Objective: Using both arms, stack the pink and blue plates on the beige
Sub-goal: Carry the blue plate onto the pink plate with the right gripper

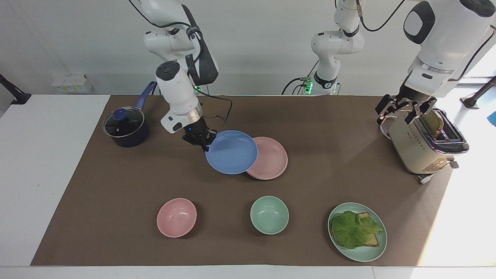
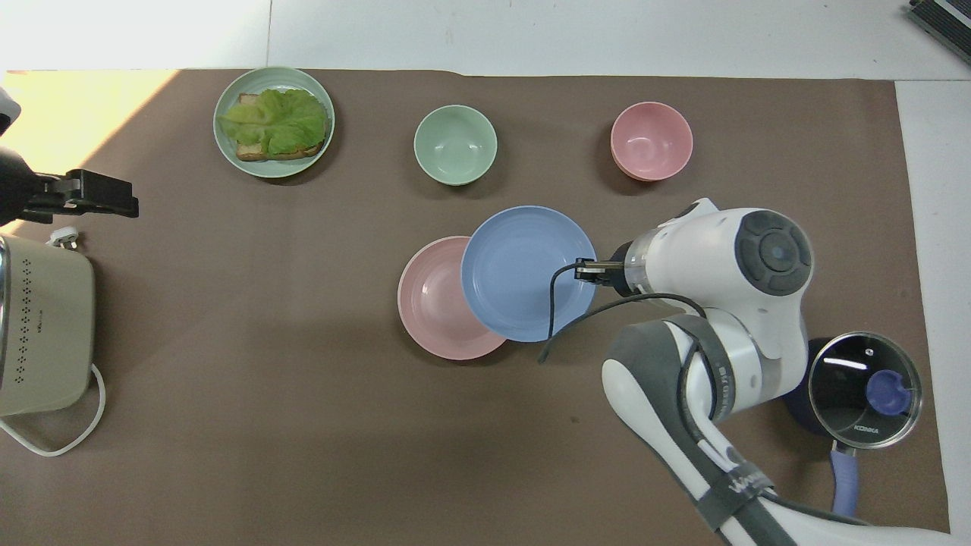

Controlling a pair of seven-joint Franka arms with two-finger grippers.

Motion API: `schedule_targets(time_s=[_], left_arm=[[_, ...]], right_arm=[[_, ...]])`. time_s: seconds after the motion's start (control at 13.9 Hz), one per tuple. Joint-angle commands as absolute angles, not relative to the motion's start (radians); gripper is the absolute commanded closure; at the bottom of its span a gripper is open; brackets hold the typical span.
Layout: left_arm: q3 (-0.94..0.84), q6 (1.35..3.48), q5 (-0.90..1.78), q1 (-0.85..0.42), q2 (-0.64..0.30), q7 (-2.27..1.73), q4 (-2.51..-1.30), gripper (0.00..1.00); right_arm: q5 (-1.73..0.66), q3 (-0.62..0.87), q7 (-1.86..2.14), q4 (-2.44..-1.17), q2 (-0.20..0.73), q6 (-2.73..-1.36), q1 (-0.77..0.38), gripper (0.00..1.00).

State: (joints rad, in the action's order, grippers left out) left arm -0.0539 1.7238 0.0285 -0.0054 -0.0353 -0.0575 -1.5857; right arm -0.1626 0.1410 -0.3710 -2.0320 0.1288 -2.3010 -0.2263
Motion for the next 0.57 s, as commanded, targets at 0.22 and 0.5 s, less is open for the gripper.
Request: schedule_targets(time_s=[0.22, 0.5], left_arm=[[-0.055, 1.704, 0.012, -0.003, -0.029, -0.052, -1.580, 0.00], [-0.055, 1.704, 0.012, -0.003, -0.029, -0.052, -1.580, 0.00]], right_arm=[[-0.080, 0.135, -0.580, -1.956, 0.261, -2.351, -0.360, 1.00], [-0.057, 0.137, -0.597, -1.954, 0.281, -2.373, -0.365, 1.00]])
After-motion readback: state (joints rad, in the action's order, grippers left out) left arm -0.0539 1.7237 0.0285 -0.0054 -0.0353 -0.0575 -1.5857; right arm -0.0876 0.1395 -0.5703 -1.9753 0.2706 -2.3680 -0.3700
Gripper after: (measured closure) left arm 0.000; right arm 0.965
